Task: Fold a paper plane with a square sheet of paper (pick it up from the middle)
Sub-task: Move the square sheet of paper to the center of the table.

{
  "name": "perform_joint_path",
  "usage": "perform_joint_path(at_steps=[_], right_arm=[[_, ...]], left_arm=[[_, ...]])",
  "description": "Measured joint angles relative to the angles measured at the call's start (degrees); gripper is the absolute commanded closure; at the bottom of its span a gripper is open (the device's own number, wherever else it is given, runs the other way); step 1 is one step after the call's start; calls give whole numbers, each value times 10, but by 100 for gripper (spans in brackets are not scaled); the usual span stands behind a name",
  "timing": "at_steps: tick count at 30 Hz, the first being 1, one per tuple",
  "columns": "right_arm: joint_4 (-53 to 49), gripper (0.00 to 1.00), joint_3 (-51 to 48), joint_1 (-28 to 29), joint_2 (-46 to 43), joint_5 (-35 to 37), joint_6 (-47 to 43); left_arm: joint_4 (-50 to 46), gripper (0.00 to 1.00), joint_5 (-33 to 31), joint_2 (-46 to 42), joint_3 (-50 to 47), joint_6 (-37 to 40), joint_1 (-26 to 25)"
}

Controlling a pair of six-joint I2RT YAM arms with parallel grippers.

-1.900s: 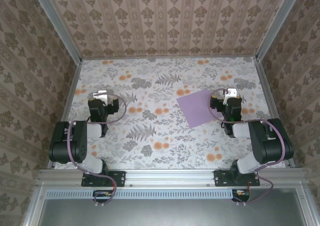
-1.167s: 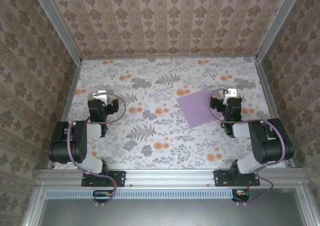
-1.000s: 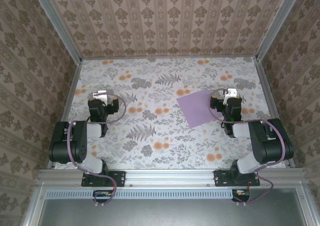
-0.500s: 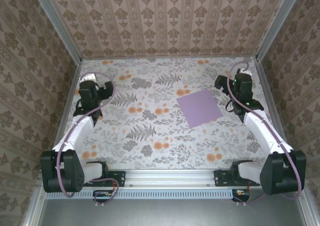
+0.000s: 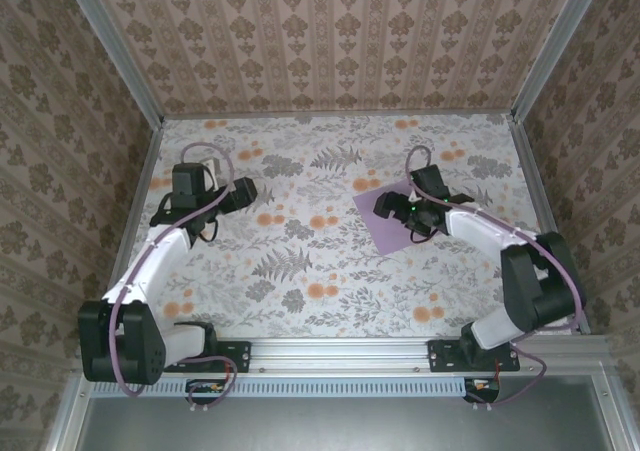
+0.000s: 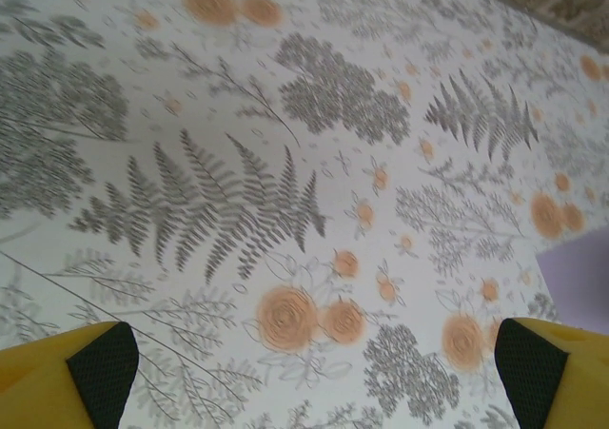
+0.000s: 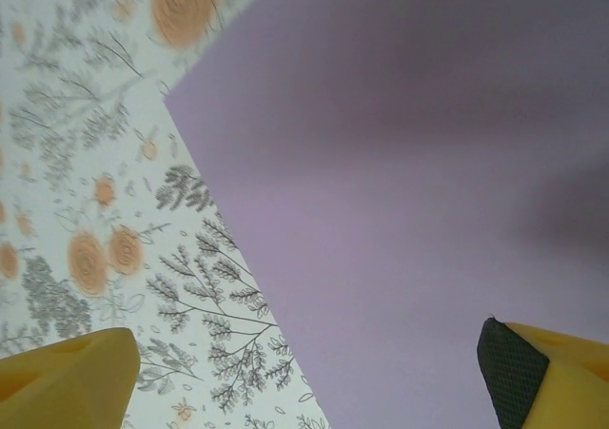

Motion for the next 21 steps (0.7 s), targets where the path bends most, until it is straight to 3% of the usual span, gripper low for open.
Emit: perform_joint_path(at_steps=[8,21], right_arm=[[-11,8,49,37,72,0,6],[-24,10,56,135,103,20,54]], left_arm=[[-2,0,17,38,0,-10,-34],[26,0,19,85,0,-45,-90]])
